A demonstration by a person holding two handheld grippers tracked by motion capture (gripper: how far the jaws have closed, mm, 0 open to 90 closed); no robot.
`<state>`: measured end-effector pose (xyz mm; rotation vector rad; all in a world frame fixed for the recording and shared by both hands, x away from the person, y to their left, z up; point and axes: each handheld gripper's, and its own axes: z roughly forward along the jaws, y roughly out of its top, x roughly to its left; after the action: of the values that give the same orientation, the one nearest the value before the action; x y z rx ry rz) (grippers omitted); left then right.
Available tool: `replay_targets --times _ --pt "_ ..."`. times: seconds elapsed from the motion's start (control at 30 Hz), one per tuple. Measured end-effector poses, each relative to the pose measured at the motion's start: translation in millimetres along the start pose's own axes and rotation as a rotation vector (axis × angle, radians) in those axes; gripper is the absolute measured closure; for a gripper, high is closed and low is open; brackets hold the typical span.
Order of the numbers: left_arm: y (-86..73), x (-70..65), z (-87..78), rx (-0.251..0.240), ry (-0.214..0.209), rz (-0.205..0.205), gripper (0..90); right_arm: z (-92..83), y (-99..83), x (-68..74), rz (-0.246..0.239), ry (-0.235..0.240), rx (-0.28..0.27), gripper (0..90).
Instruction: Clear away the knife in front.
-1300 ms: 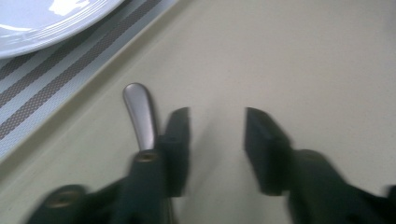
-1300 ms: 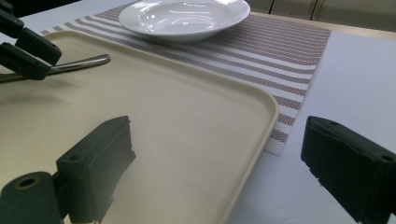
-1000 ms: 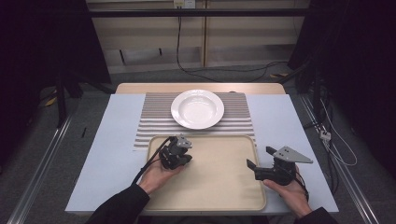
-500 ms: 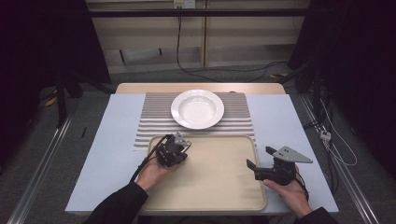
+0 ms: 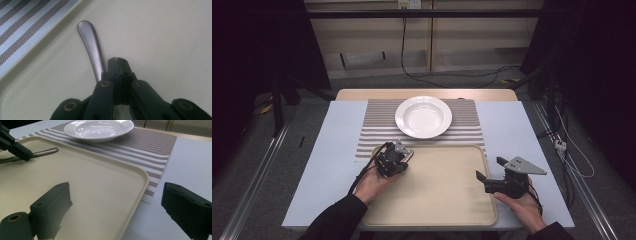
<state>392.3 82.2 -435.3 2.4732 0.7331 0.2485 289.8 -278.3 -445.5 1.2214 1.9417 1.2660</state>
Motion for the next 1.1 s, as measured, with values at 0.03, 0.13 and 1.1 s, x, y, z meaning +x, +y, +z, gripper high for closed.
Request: replay_targets --times 0.03,0.13,1.1 --pt "-0.2 0.2 0.1 -0.003 0.001 -0.002 90.0 -0.1 0.0 0.2 0.002 0.0 0.001 8.8" --pt "-1.2 2.4 -0.7 -0.001 0.005 -0.007 90.0 0.1 0.0 -0.1 0.001 0.001 0.0 8.7" --pt "-11.2 21.9 -9.5 0.026 -0.018 -0.07 90.0 1.0 0.3 -0.2 0.003 0.003 0.002 8.7"
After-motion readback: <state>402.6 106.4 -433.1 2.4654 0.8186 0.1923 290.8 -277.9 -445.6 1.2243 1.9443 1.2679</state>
